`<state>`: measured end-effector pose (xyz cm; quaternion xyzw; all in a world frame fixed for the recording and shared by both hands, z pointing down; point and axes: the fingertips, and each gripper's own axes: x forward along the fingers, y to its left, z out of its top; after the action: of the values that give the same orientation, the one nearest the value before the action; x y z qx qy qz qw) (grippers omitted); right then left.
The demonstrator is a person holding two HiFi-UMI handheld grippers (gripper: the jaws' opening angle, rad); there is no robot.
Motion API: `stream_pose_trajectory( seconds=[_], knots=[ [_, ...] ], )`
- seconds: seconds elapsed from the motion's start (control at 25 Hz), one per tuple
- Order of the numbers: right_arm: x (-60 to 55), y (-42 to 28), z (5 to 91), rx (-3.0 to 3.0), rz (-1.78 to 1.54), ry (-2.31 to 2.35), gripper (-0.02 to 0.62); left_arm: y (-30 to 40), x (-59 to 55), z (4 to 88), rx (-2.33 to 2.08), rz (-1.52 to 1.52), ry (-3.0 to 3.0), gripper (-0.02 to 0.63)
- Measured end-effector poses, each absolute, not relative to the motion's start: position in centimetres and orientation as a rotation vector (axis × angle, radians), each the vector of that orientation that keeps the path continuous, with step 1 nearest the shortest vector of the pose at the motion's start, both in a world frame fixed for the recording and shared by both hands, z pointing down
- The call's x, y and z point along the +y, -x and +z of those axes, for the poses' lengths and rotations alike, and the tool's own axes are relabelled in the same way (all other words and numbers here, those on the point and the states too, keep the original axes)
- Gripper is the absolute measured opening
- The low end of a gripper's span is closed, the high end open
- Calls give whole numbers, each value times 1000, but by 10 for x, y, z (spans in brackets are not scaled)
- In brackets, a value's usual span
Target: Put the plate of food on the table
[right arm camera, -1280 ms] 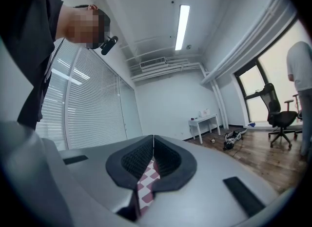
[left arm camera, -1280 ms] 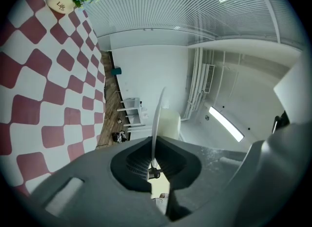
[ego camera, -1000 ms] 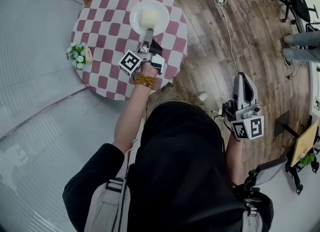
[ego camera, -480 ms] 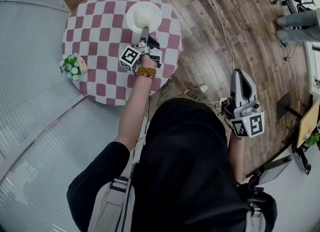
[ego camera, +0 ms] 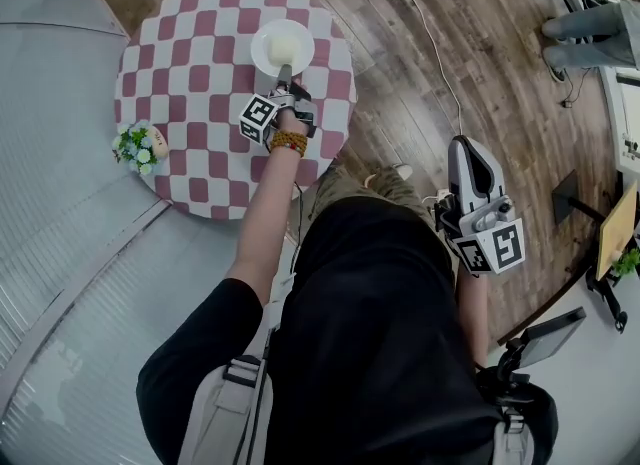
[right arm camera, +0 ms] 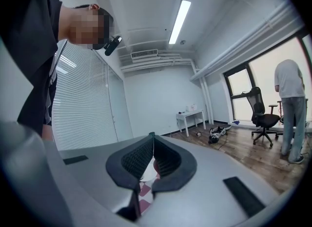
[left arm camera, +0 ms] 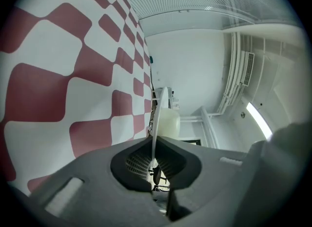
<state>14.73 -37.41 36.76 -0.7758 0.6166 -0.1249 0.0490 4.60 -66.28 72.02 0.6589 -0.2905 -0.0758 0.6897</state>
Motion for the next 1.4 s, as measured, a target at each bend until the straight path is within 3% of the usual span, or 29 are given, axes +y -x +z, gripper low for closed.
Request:
stream_pose_trajectory(
  seconds=[1.04,1.4],
  knots=[
    [-380,-154,375,1848,-416,2403,12,-49,-658,804,-677,23,-1404,15],
    [-381,-155,374,1843,-419,2404,12,-47,-658,813,-661,-44,-1310,16]
  ],
)
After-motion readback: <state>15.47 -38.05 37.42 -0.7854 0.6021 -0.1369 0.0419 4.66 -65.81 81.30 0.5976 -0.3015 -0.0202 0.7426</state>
